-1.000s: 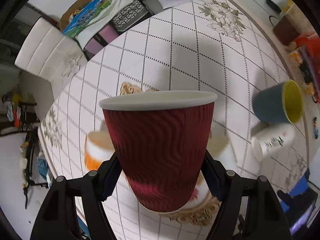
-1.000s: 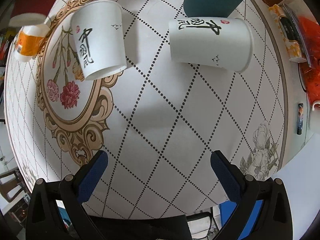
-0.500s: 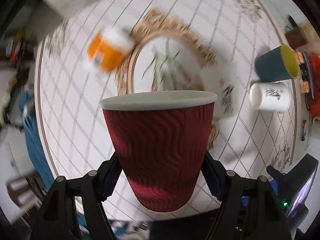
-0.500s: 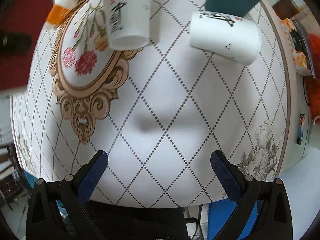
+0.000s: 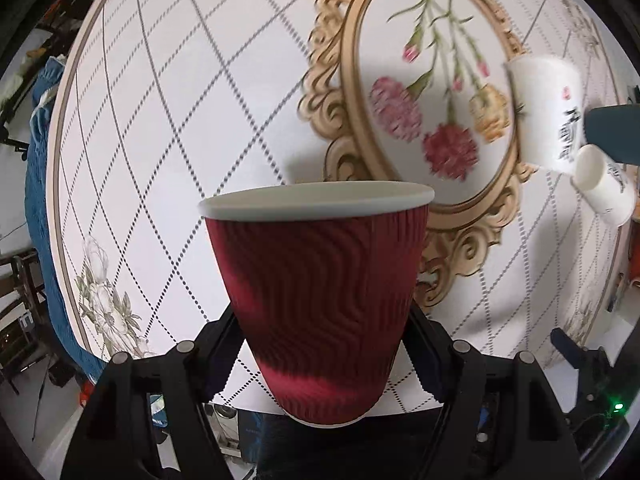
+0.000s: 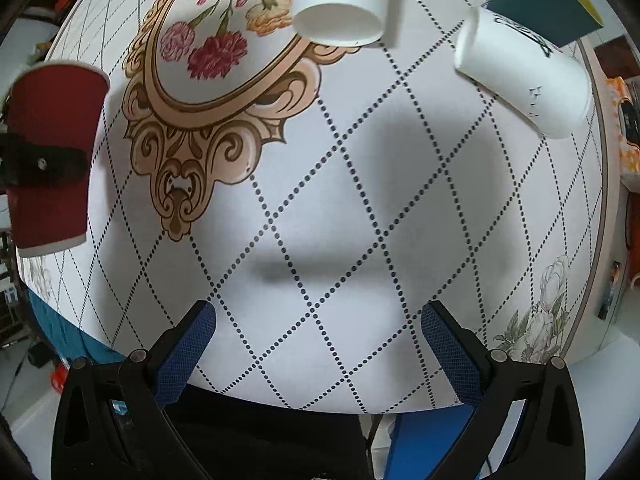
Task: Flip cup upside down
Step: 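Carry the red cup with the left tool toward the right tool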
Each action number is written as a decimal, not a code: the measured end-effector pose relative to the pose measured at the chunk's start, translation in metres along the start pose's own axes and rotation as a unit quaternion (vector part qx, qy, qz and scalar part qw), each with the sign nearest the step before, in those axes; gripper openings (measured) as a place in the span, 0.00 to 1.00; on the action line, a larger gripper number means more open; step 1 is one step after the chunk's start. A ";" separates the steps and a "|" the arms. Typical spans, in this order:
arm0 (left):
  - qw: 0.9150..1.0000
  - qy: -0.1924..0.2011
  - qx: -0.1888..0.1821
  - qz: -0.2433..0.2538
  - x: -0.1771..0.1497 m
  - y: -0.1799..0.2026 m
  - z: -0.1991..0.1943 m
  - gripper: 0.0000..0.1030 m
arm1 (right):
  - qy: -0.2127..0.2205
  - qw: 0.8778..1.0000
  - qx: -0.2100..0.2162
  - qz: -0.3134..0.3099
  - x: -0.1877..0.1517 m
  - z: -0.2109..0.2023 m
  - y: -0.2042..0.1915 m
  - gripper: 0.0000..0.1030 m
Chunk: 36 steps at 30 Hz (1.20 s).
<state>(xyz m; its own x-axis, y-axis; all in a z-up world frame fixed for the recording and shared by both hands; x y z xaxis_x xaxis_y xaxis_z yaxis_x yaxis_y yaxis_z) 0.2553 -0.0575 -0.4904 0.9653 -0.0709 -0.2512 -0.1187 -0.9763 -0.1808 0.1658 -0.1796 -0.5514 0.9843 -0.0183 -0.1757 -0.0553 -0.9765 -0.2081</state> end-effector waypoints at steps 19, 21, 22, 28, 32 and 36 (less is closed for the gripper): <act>1.000 -0.011 0.007 0.002 -0.011 0.006 0.050 0.72 | -0.006 1.000 -0.024 0.017 0.006 0.008 -0.020 1.00; 1.000 -0.010 0.009 0.003 -0.012 0.002 0.057 0.72 | -0.006 1.000 -0.024 0.017 0.001 0.011 -0.013 1.00; 1.000 -0.011 0.010 0.002 -0.013 0.003 0.059 0.75 | -0.006 1.000 -0.024 0.017 0.003 0.012 -0.012 1.00; 1.000 -0.010 0.003 -0.003 -0.009 -0.017 0.073 0.88 | -0.008 0.999 -0.026 0.018 0.010 0.022 -0.011 1.00; 1.000 -0.007 0.001 -0.003 -0.008 -0.026 0.074 0.88 | -0.010 0.999 -0.027 0.017 0.008 0.026 -0.007 1.00; 1.000 -0.003 -0.002 -0.004 -0.007 -0.030 0.072 0.88 | -0.010 0.999 -0.026 0.017 0.007 0.027 -0.007 1.00</act>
<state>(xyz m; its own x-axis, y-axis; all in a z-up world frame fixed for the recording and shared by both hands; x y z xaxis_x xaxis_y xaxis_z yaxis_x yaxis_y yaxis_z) 0.2353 -0.0127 -0.5512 0.9646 -0.0620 -0.2561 -0.1101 -0.9778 -0.1781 0.1685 -0.1672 -0.5771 0.9786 -0.0479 -0.2003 -0.0791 -0.9854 -0.1508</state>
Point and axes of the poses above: each gripper's, at about its wrist camera, not at the fingertips, and z roughly the way its jaws point, y to its right, x to its top, the point moved 10 cm from there along z, roughly the way its jaws point, and after that the axes turned 10 degrees about x, right-handed, at the moved point
